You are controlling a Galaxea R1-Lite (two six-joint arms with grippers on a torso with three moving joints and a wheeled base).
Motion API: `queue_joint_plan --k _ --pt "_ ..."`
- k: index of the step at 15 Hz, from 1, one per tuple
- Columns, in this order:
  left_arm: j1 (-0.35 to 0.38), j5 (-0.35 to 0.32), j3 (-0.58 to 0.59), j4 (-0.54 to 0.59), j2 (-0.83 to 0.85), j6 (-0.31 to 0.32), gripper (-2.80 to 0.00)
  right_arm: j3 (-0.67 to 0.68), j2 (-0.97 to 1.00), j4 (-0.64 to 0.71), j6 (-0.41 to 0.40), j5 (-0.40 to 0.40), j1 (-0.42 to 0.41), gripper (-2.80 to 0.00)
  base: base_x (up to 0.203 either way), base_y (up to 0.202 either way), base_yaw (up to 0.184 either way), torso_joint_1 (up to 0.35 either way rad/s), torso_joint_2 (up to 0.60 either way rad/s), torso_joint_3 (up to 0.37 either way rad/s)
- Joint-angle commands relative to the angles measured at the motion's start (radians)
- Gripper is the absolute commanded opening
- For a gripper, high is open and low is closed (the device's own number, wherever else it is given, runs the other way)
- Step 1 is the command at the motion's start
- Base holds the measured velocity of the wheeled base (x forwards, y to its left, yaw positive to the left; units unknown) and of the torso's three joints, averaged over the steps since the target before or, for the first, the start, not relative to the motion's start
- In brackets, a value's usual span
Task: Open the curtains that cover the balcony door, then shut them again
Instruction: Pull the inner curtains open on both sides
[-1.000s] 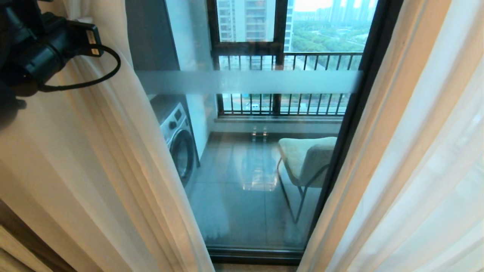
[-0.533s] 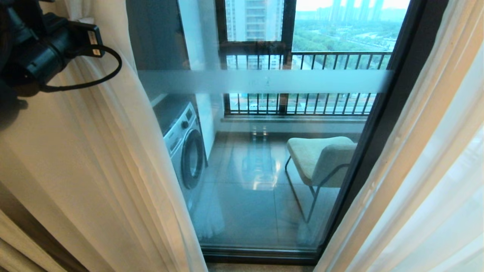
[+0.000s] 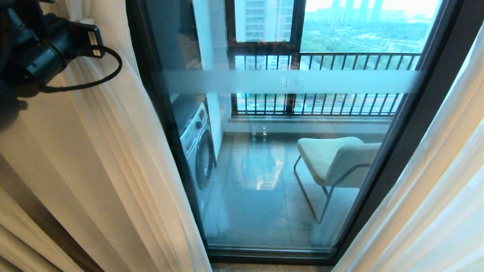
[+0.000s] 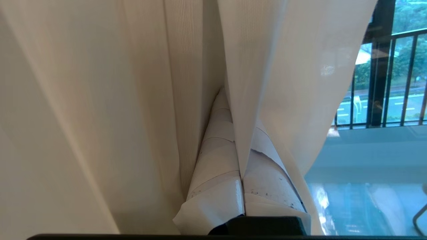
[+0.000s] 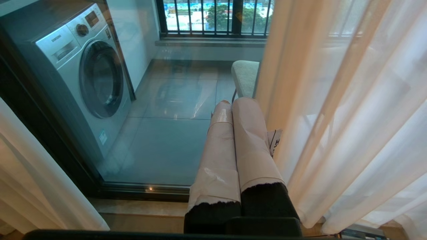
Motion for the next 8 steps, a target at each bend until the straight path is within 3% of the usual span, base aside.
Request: queue_joint_plan --k 1,8 --pt "-0.001 0.002 0.004 -0.005 0.003 0.001 -2.8 0.0 0.0 0.0 0.0 0.001 0.0 -2.8 0.0 0.19 -0.001 0.004 0.0 -0.001" --pt "-0.003 0.002 0.015 -0.005 0.002 -0.002 -2.8 0.0 0.0 0.0 0.0 -0.001 0.0 -2.8 0.0 0.191 -0.001 0.001 0.0 0.001"
